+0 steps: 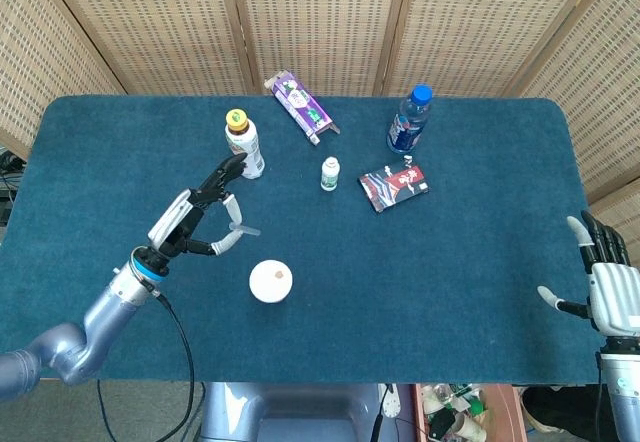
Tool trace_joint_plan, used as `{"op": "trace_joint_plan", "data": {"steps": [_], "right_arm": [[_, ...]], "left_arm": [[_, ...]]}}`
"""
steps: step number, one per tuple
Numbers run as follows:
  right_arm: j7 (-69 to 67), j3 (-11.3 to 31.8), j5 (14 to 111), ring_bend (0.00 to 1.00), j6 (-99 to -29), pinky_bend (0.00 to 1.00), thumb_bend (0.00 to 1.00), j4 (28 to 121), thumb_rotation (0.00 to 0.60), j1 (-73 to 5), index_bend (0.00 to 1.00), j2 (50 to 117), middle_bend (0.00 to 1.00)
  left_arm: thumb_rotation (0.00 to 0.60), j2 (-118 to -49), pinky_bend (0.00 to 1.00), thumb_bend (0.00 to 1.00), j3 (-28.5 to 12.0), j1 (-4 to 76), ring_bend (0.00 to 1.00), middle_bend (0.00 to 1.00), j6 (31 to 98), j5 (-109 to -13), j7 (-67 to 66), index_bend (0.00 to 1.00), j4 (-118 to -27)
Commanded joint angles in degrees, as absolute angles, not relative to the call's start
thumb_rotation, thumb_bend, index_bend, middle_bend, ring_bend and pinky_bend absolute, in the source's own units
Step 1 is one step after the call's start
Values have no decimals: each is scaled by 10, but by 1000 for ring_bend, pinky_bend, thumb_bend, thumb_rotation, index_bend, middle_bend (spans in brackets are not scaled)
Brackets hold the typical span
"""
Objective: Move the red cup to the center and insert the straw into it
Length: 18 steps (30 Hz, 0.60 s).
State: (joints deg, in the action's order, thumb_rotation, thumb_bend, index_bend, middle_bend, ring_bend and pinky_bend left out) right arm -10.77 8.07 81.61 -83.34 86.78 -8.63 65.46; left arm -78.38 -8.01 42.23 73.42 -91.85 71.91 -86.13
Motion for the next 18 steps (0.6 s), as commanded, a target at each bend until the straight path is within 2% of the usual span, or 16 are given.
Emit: {"op": "trace_joint_plan", "data": {"steps": [1,18], "right_arm": [[-107,81,815,0,-832,0,0,867,600,-86,0,655,0],[-106,82,813,0,-829,0,0,870,600,-85,0,651,0]], "left_arm": [[600,-795,0,459,-75,430,0,0,722,-922,746,596,-876],[600,-795,0,481,-60,444,0,0,651,-897,793,596,-906]]}}
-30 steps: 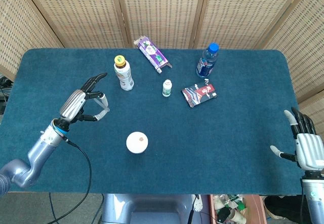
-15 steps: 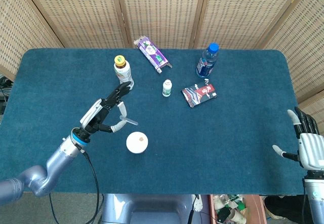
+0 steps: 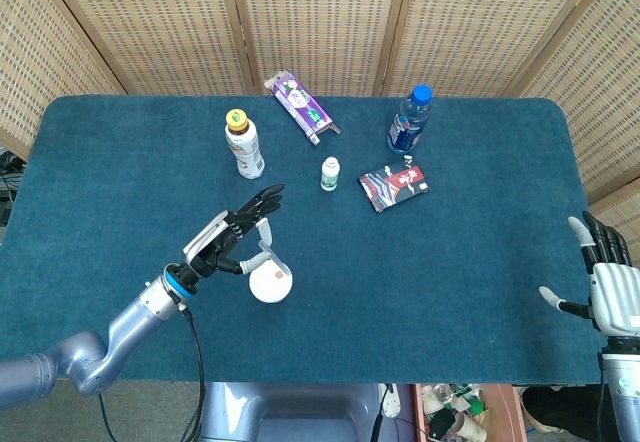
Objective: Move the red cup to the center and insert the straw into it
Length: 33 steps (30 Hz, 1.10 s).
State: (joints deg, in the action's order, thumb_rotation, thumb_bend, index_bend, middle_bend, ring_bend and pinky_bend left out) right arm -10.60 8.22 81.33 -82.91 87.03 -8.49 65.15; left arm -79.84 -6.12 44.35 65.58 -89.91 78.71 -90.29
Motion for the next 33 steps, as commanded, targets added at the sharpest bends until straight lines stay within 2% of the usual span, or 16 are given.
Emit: {"op": "trace_joint_plan", "data": {"steps": [1,33], "right_arm": [[-107,83,813,0,-829,0,0,870,600,-85,0,651,0],[-113,86,813,0,-829,0,0,870,600,-82,0,648,0]], "left_arm": [[600,-793,0,482,-59,443,0,0,650,-897,793,596,-907],[600,-801,0,495,-52,437,0,0,633,-898,822,596,-868]]}}
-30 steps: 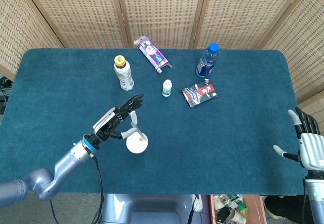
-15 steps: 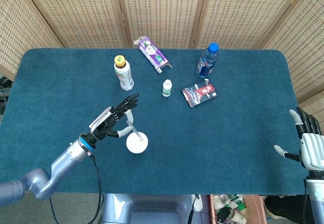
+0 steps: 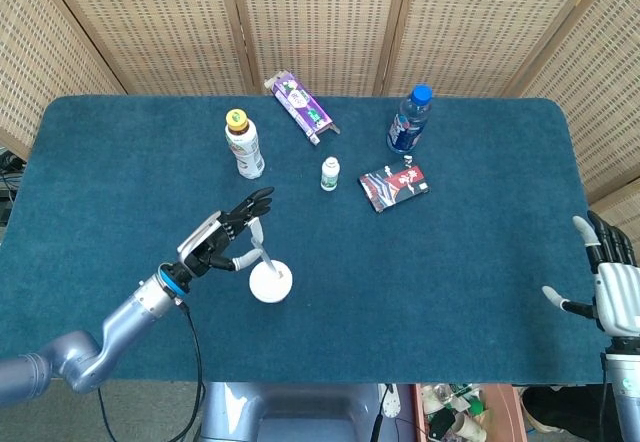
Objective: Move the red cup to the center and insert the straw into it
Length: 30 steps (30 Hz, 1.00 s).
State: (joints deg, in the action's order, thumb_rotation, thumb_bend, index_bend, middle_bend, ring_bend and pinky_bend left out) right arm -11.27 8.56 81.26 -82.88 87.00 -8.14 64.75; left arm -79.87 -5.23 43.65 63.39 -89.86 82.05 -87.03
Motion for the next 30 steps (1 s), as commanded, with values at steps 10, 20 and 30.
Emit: {"op": "trace_joint_plan", "data": {"steps": [10,20,30], "right_arm": [[-114,87,811,0,-827,0,0,869,600,-81,0,648,0],[-116,87,811,0,-826,0,0,868,600,-81,0,647,0],[-121,88,809,0,-826,0,0,866,600,-80,0,646,0]], "left_arm": [[600,-816,0,495,-47,437,0,0,627,-901,824,596,-848],[600,-851,0,495,-34,435,0,0,629,-910,796,596,-800],[600,-886,0,496,-20,439,0,0,620,-918,804,596,-759]]}}
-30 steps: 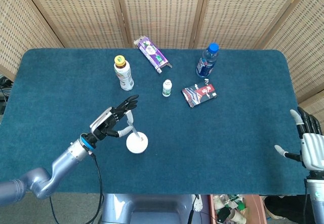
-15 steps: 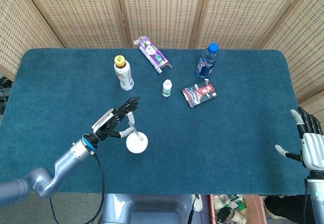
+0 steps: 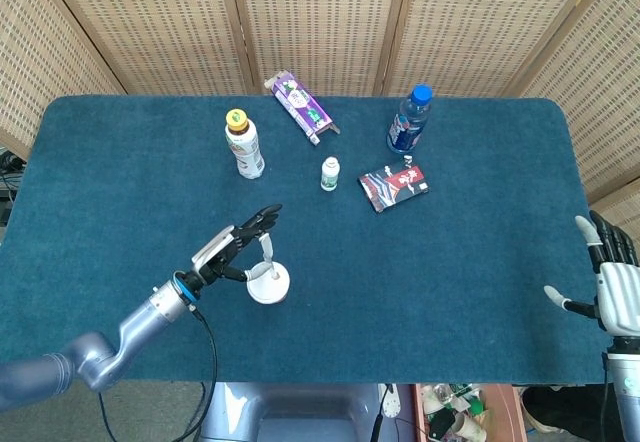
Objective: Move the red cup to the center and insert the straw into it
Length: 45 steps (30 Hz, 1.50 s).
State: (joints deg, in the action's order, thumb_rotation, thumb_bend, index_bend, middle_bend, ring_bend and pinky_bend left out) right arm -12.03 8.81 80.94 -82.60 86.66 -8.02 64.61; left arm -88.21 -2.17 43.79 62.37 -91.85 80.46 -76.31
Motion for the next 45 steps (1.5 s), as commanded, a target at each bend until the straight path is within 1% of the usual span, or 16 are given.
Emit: {"op": "trace_joint_plan", "data": {"steps": [1,10,11,13,15,17,18,20,22,31,35,37,39,40,41,45], "right_arm": [[-122,89,809,0,-826,0,0,866,600,-80,0,646,0],[-125,89,809,0,-825,0,0,866,600,-80,0,644,0],[-125,89,809,0,-825,0,0,866,600,-80,0,644,0],[-124,89,808,0,-825,0,0,866,600,-79,0,644,0],[-121,90,808,0,-826,0,0,866,600,-79,0,645,0],[-122,90,808,0,-826,0,0,866,600,-79,0,645,0],[-121,90,807,0,-827,0,0,867,600,-79,0,645,0],[-120,90,807,0,-827,0,0,868,600,-79,0,645,0],[-119,90,807,0,-827,0,0,869,600,-79,0,644,0],[-119,90,809,0,-829,0,0,873,600,-78,0,643,0],[-119,89,812,0,-832,0,0,875,600,-76,0,641,0],[-119,89,813,0,-834,0,0,877,600,-76,0,641,0],[-119,89,815,0,-836,0,0,878,600,-75,0,640,0],[-119,88,816,0,-837,0,0,879,600,-75,0,640,0],[-119,88,817,0,-838,0,0,880,600,-74,0,639,0],[-113,88,821,0,-845,0,0,885,600,-72,0,638,0]], "left_arm": [[600,-891,0,495,-19,440,0,0,617,-916,802,596,-756],[600,-898,0,496,-14,444,0,0,606,-915,799,595,-746],[600,-899,0,497,-13,444,0,0,605,-915,799,582,-745],[600,-898,0,497,-13,444,0,0,606,-916,798,506,-745],[600,-896,0,499,-10,445,0,0,607,-920,798,334,-746],[600,-893,0,502,-5,446,0,0,608,-927,798,203,-744],[600,-891,0,502,-3,447,0,0,609,-932,794,171,-742],[600,-890,0,504,0,447,0,0,611,-934,791,77,-741],[600,-889,0,503,1,447,0,0,611,-934,792,27,-741],[600,-868,0,505,4,438,0,0,644,-943,794,0,-754],[600,-828,0,499,-1,426,0,0,685,-953,776,0,-775],[600,-792,0,390,7,425,0,0,693,-970,750,0,-787],[600,-744,0,136,21,424,0,0,687,-983,708,0,-805],[600,-721,0,77,25,421,0,0,684,-982,677,0,-816],[600,-701,0,28,26,414,0,0,684,-976,640,0,-827],[600,-632,0,5,21,356,0,0,704,-902,407,0,-892]]}}
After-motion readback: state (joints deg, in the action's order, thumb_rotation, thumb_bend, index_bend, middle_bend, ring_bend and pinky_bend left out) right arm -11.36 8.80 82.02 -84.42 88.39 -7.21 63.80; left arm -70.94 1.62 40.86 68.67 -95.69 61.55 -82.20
